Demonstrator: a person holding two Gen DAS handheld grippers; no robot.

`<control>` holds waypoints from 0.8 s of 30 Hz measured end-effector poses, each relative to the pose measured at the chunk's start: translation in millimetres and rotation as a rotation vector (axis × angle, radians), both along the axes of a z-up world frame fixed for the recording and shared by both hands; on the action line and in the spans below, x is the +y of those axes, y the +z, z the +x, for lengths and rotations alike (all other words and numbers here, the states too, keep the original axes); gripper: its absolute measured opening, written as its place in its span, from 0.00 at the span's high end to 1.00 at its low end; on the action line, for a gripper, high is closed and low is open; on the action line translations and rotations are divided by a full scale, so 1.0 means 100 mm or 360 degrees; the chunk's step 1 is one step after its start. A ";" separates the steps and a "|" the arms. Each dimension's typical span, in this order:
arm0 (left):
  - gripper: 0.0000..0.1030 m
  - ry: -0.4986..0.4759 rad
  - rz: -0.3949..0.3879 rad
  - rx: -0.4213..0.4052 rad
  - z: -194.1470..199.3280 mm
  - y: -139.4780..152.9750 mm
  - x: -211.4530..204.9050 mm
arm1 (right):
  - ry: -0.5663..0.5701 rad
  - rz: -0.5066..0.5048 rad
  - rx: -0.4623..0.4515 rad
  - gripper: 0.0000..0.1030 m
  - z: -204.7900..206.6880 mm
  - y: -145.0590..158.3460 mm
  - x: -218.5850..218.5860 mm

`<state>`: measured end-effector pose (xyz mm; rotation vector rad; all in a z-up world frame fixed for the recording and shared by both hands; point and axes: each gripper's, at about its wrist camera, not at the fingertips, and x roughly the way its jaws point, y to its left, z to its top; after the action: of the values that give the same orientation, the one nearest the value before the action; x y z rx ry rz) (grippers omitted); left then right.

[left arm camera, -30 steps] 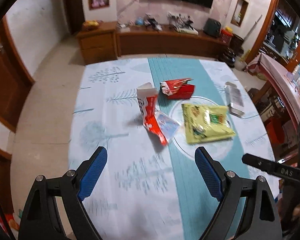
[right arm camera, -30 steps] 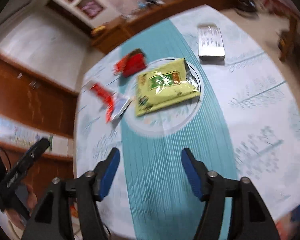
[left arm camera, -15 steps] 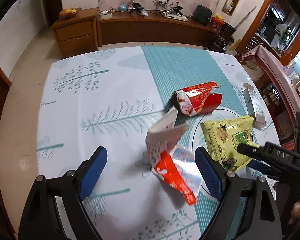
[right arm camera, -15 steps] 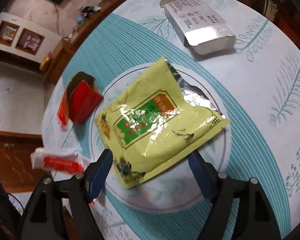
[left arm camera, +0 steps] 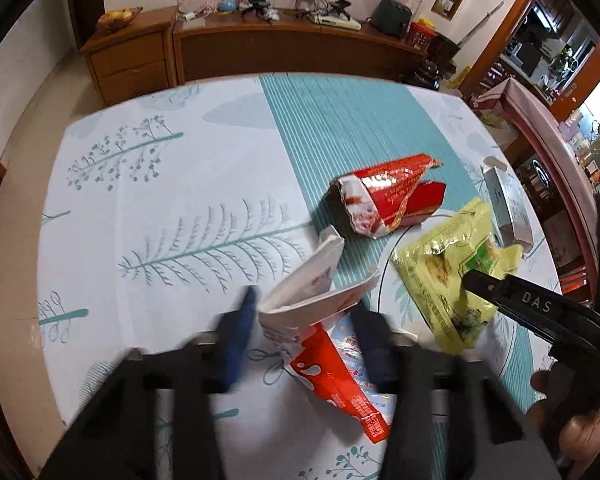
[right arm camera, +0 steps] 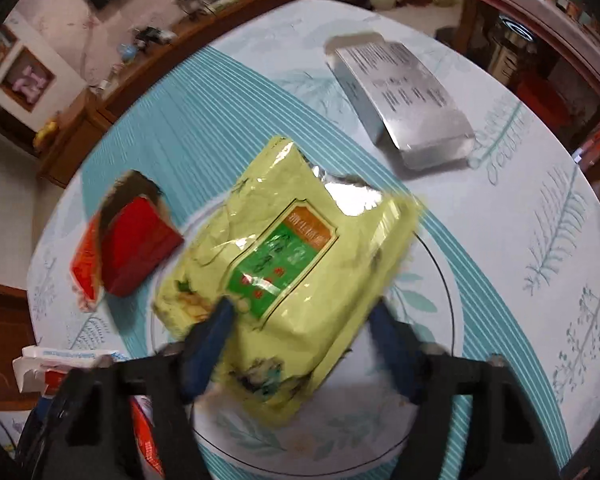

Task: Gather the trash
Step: 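Grasp the white-red torn wrapper with the left tool while the right tool grasps the yellow-green bag, then carry the wrapper and yellow-green bag down over the floor bin with both tools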

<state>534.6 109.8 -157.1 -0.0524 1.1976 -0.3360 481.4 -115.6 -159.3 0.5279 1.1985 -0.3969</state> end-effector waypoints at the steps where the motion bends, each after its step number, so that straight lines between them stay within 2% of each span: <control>1: 0.68 0.0008 0.0004 -0.0013 -0.01 0.00 -0.01 | 0.0014 0.0011 -0.0008 0.64 0.04 0.00 0.02; 2: 0.68 0.0002 0.0004 -0.0030 -0.03 0.02 -0.03 | 0.0027 0.0015 -0.0011 0.67 0.03 0.00 0.03; 4: 0.69 -0.0021 0.0000 -0.0061 -0.09 0.05 -0.06 | 0.0052 0.0055 -0.0063 0.81 0.00 0.02 0.02; 7: 0.70 -0.0048 0.0008 -0.0093 -0.20 0.11 -0.11 | 0.0070 0.0134 -0.0148 0.89 -0.10 0.07 -0.04; 9: 0.70 -0.0052 0.0010 -0.0104 -0.30 0.17 -0.12 | 0.0093 0.0131 -0.0194 0.95 -0.21 0.11 -0.06; 20: 0.70 -0.0041 -0.0025 -0.0196 -0.93 0.70 -0.23 | 0.0487 -0.0106 -0.0442 0.97 -0.88 0.75 -0.08; 24: 0.70 -0.0023 -0.0033 -0.0251 -1.35 0.99 -0.35 | 0.0603 -0.0132 -0.0502 0.97 -1.27 0.96 -0.14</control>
<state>400.1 75.2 -57.7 -0.0345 1.0388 -0.3586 354.4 -129.8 -62.8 0.2689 0.9446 -0.0353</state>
